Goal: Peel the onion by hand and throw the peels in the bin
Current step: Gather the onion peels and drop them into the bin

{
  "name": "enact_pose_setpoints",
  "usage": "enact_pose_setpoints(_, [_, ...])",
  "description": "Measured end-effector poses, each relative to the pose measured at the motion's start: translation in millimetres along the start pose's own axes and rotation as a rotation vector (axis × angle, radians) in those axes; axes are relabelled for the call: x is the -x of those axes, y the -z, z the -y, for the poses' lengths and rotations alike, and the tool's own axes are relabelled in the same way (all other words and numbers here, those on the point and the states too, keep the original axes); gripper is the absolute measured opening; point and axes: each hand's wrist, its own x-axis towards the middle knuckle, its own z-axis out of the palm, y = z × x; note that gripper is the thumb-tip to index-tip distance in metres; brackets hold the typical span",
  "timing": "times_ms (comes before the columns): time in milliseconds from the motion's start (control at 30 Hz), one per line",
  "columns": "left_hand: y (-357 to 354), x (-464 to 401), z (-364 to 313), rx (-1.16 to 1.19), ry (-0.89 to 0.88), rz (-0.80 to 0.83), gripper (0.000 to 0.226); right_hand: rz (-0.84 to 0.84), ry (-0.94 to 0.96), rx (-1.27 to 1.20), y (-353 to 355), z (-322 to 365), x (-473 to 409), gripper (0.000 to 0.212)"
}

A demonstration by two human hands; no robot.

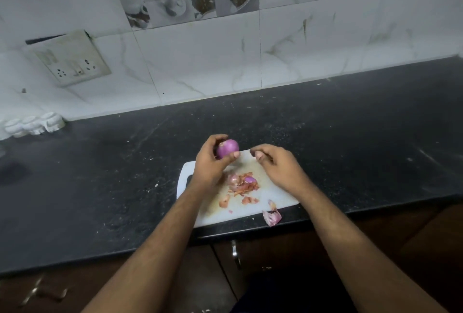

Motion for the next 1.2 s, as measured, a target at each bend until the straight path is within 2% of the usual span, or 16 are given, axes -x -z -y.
enact_pose_setpoints(67, [-9.5, -6.3, -9.6, -0.088, -0.028, 0.086, 0.063, 0.104, -0.044, 0.029, 18.4, -7.4, 12.5, 0.030])
enact_pose_setpoints(167, [-29.3, -16.8, -13.9, -0.215, -0.084, 0.177, 0.070, 0.315, -0.020, 0.156, 26.9, -14.0, 34.0, 0.058])
enact_pose_setpoints(200, [-34.9, -19.5, -13.1, -0.254, -0.092, 0.204, 0.072, 0.346, -0.007, 0.203, 25.6, -15.2, 38.4, 0.068])
enact_pose_setpoints(267, [-44.1, -21.0, -10.9, -0.304, -0.105, 0.242, 0.074, 0.384, -0.008, 0.226, 24.6, -18.5, 43.1, 0.074])
enact_pose_setpoints(433, [-42.0, -18.2, -6.7, -0.235, -0.046, 0.276, 0.081, 0.566, 0.041, 0.243, 26.1, -30.0, 47.0, 0.089])
enact_pose_setpoints(500, [-32.9, -12.7, -7.0, -0.144, 0.001, 0.284, 0.084, 0.533, 0.113, 0.291, 22.7, -31.5, 48.9, 0.079])
enact_pose_setpoints(567, [-18.8, -4.5, -3.6, -0.066, 0.034, 0.219, 0.078, 0.471, 0.160, 0.330, 17.7, -30.4, 48.1, 0.057])
enact_pose_setpoints(667, [6.8, 10.9, 8.3, -0.111, 0.069, 0.106, 0.058, 0.421, 0.176, 0.261, 8.4, -24.9, 47.6, 0.027])
enact_pose_setpoints(733, [16.8, 21.9, 18.0, -0.149, 0.098, 0.099, 0.055, 0.434, 0.132, 0.171, 4.2, -21.1, 47.5, 0.019])
enact_pose_setpoints(800, [18.5, 32.5, 19.6, -0.159, 0.097, 0.115, 0.060, 0.392, 0.064, 0.085, 2.0, -16.1, 45.3, 0.017])
enact_pose_setpoints(867, [16.3, 39.0, 17.9, -0.136, 0.091, 0.117, 0.076, 0.240, 0.020, 0.014, -4.2, -10.5, 37.5, 0.013])
enact_pose_setpoints(933, [14.1, 40.8, 13.1, -0.114, 0.094, 0.113, 0.081, 0.074, -0.002, 0.004, -14.7, -4.1, 26.9, 0.004])
enact_pose_setpoints(1000, [13.1, 40.5, 11.3, -0.110, 0.092, 0.113, 0.080, -0.021, 0.003, 0.066, -26.3, 2.0, 19.3, 0.014])
enact_pose_setpoints(1100, [15.7, 41.5, 11.8, -0.144, 0.044, 0.122, 0.082, -0.056, 0.006, 0.188, -38.4, 0.6, 20.6, 0.028])
enact_pose_setpoints(1200, [20.2, 45.3, 15.6, -0.199, -0.020, 0.102, 0.084, -0.074, 0.004, 0.177, -43.0, -3.7, 28.4, 0.033])
